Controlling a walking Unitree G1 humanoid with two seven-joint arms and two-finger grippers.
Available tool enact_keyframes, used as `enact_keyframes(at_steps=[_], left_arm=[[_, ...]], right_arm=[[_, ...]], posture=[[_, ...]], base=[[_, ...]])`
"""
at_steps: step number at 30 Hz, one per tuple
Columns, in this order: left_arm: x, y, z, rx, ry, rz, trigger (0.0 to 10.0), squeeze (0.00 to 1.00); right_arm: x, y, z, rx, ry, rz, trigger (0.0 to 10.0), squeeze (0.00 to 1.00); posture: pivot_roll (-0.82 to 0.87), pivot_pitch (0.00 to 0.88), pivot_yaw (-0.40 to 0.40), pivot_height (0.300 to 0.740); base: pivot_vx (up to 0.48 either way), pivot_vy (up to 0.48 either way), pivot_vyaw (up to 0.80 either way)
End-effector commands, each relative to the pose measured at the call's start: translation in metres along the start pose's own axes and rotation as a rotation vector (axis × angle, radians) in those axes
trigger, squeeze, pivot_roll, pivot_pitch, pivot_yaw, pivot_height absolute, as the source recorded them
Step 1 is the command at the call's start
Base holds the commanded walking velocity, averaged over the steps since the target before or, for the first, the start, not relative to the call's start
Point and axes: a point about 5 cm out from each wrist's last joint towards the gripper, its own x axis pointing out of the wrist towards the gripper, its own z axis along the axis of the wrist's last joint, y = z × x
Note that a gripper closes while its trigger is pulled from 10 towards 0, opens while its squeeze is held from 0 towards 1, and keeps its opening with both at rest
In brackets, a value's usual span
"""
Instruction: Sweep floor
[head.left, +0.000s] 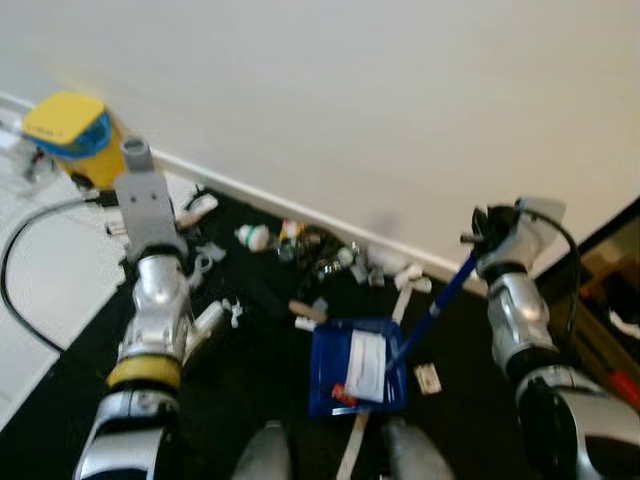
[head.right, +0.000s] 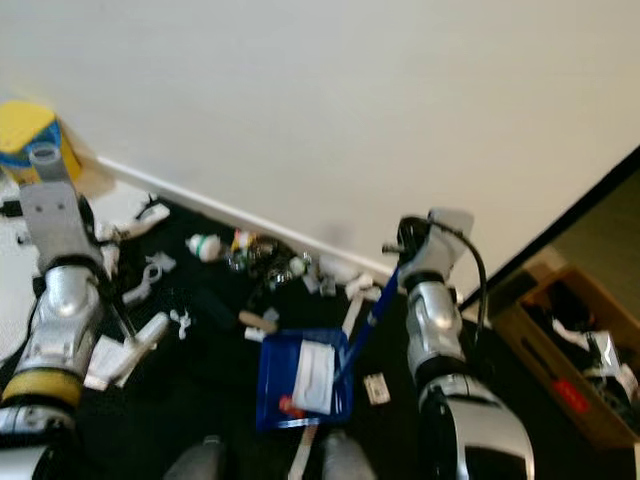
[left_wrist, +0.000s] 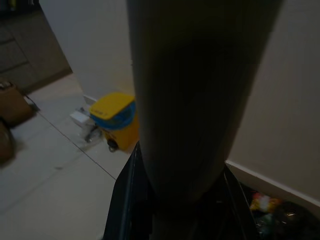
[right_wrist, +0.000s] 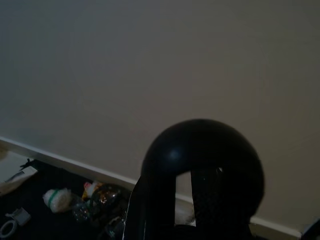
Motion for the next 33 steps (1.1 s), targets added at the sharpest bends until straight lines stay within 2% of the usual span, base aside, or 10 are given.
enact_keyframes(at_steps=[1, 5, 8, 11, 14, 20, 25, 26, 30, 33], left_arm=[[0.003, 0.005, 0.003, 0.043, -0.031, -0.004, 10.0, 0.00], [0.009, 0.013, 0.003, 0.144, -0.044, 0.014, 10.0, 0.00], [0.011, 0.015, 0.003, 0.172, -0.048, 0.020, 10.0, 0.00], [0.016, 0.025, -0.001, 0.256, -0.031, 0.055, 10.0, 0.00], [0.018, 0.029, -0.004, 0.281, -0.020, 0.058, 10.0, 0.00], [0.023, 0.041, -0.005, 0.448, -0.038, 0.094, 10.0, 0.00], [0.023, 0.042, -0.006, 0.450, -0.052, 0.123, 10.0, 0.00], [0.023, 0.041, -0.006, 0.427, -0.062, 0.135, 10.0, 0.00], [0.022, 0.035, -0.012, 0.219, -0.005, 0.183, 10.0, 0.00], [0.022, 0.031, -0.016, 0.196, 0.030, 0.181, 10.0, 0.00]], right_arm=[[0.001, -0.004, 0.000, -0.008, 0.018, -0.018, 10.0, 0.00], [0.005, -0.006, 0.004, -0.022, 0.020, -0.052, 10.0, 0.00], [0.007, -0.006, 0.006, -0.023, 0.019, -0.053, 10.0, 0.00], [0.011, 0.001, 0.008, -0.022, 0.026, -0.026, 10.0, 0.00], [0.011, 0.004, 0.007, -0.022, 0.034, -0.016, 10.0, 0.00], [0.009, 0.012, 0.003, 0.013, 0.024, -0.027, 10.0, 0.00], [0.006, 0.015, 0.000, 0.021, 0.023, -0.018, 10.0, 0.00], [0.005, 0.016, -0.002, 0.022, 0.023, -0.015, 10.0, 0.00], [0.001, 0.020, -0.005, 0.060, 0.014, -0.003, 10.0, 0.00], [0.000, 0.021, -0.007, 0.090, 0.017, 0.003, 10.0, 0.00]], posture=[[0.06, 0.185, -0.071, 0.740], [0.06, 0.221, -0.079, 0.740], [0.06, 0.239, -0.084, 0.740], [0.06, 0.260, -0.087, 0.740], [0.06, 0.263, -0.087, 0.740], [0.04, 0.277, -0.089, 0.740], [0.04, 0.282, -0.091, 0.740], [0.03, 0.284, -0.093, 0.740], [0.01, 0.287, -0.095, 0.740], [0.01, 0.289, -0.094, 0.740]], base=[[0.000, 0.000, 0.00], [0.000, 0.000, 0.00], [0.000, 0.000, 0.00], [0.000, 0.000, 0.00], [0.000, 0.000, 0.00], [0.000, 0.000, 0.00], [0.000, 0.000, 0.00], [0.000, 0.000, 0.00], [0.000, 0.000, 0.00], [0.000, 0.000, 0.00]])
